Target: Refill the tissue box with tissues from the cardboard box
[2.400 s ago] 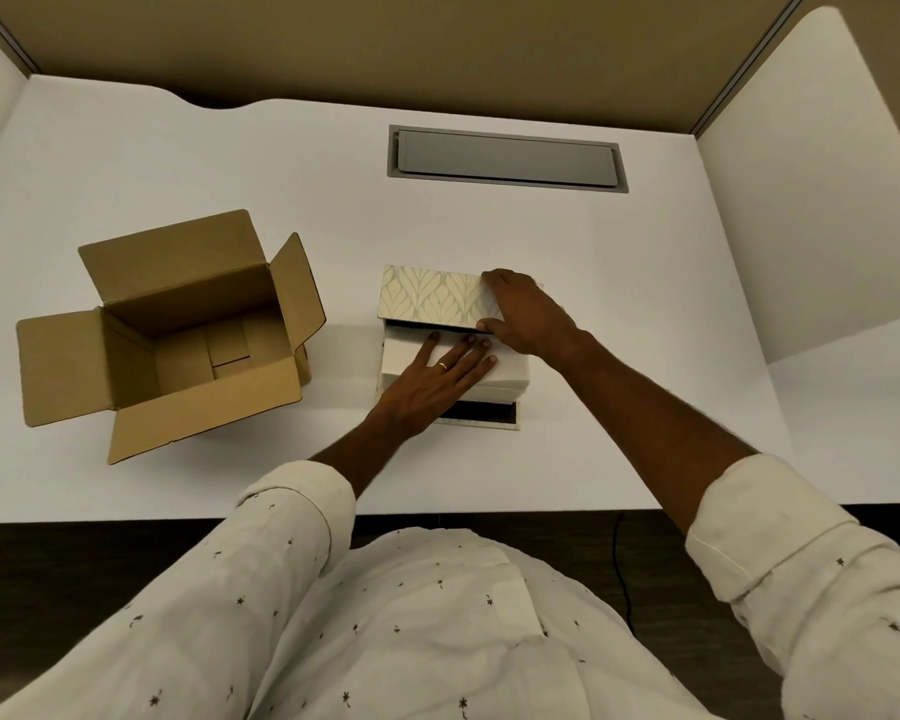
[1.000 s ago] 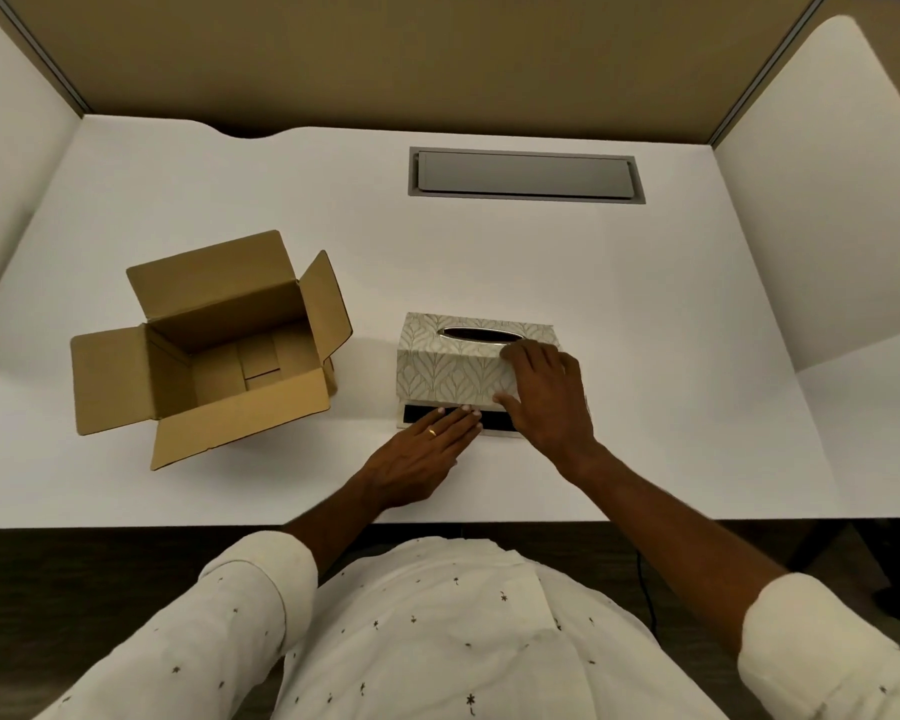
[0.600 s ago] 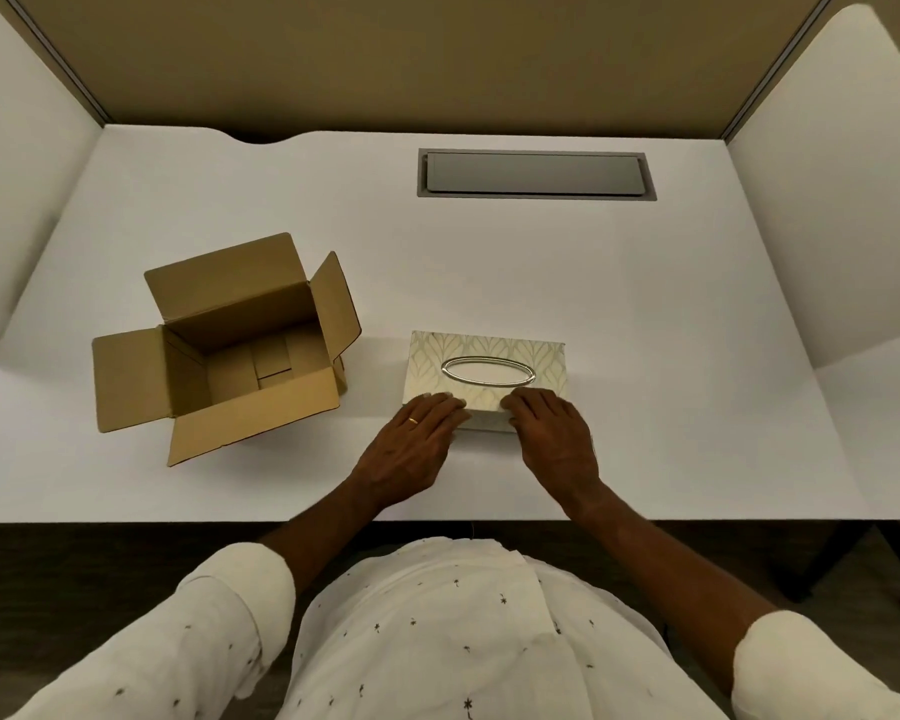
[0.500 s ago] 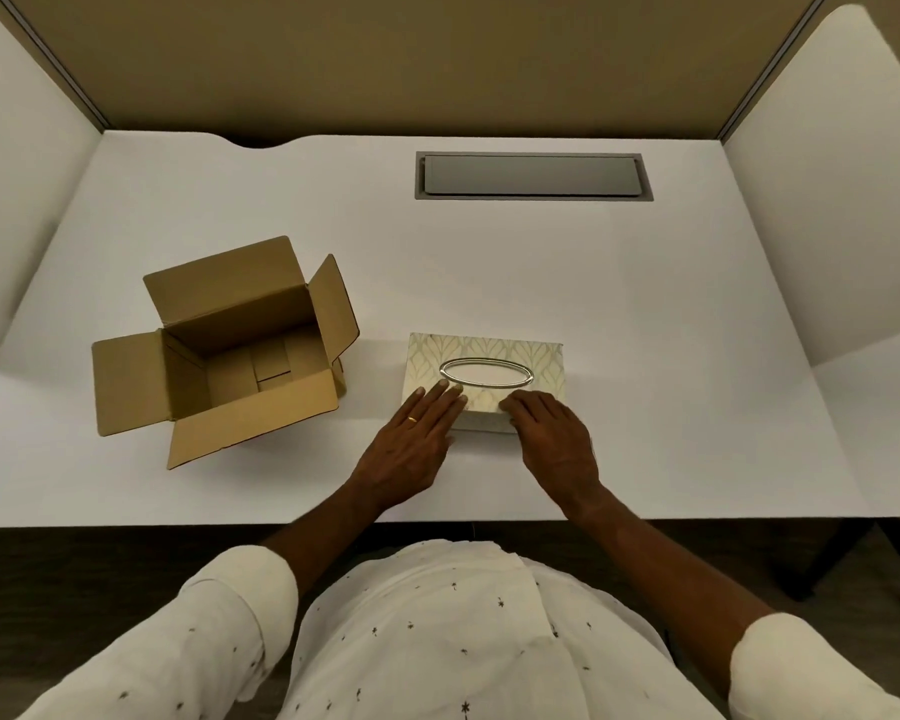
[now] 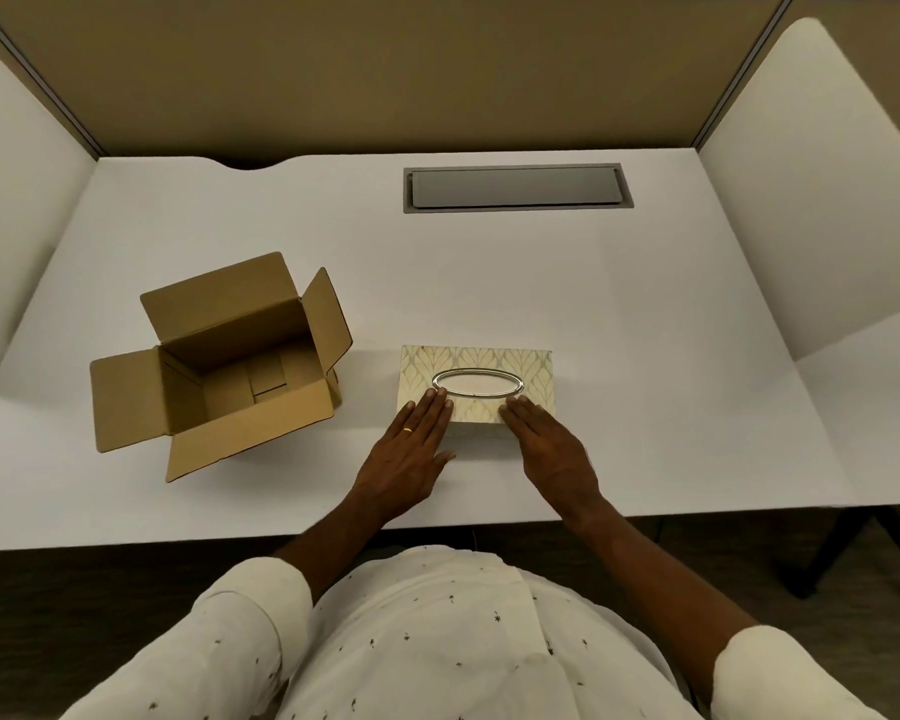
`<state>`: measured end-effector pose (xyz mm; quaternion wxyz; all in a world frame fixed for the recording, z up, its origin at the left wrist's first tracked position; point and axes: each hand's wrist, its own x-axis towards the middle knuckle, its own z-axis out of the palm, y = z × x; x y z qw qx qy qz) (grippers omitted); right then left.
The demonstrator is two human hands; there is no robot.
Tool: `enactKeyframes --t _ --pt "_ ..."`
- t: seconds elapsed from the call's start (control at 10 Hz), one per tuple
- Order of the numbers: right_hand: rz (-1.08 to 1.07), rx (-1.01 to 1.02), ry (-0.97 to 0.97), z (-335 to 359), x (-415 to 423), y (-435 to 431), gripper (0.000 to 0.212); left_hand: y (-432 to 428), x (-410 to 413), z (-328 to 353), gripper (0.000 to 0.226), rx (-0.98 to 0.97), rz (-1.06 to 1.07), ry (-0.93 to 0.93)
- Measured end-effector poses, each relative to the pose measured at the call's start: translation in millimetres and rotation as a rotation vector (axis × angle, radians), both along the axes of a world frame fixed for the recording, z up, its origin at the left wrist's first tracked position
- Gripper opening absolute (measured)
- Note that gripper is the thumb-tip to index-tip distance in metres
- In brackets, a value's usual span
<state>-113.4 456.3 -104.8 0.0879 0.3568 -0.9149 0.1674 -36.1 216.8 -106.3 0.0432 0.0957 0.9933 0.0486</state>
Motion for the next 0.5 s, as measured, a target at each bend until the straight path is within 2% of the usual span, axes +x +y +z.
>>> enactKeyframes --t 0.1,0.2,0.3,0.5 --pt "0.008 0.033 -0.027 -3 3 -2 0.048 0 0 0 0.063 0.021 0.003 0.012" --pt "-0.066 0.070 -0.146 -6 12 -4 0.062 -3 -1 2 0.064 0.040 -0.003 0.016" --pt "-0.142 0.140 -0.185 -10 27 -8 0.076 0 2 -1 0.066 0.063 0.003 0.031" --pt "-0.253 0.082 -0.230 0 34 -20 0.082 -1 0 10 0.077 0.200 0.069 -0.025"
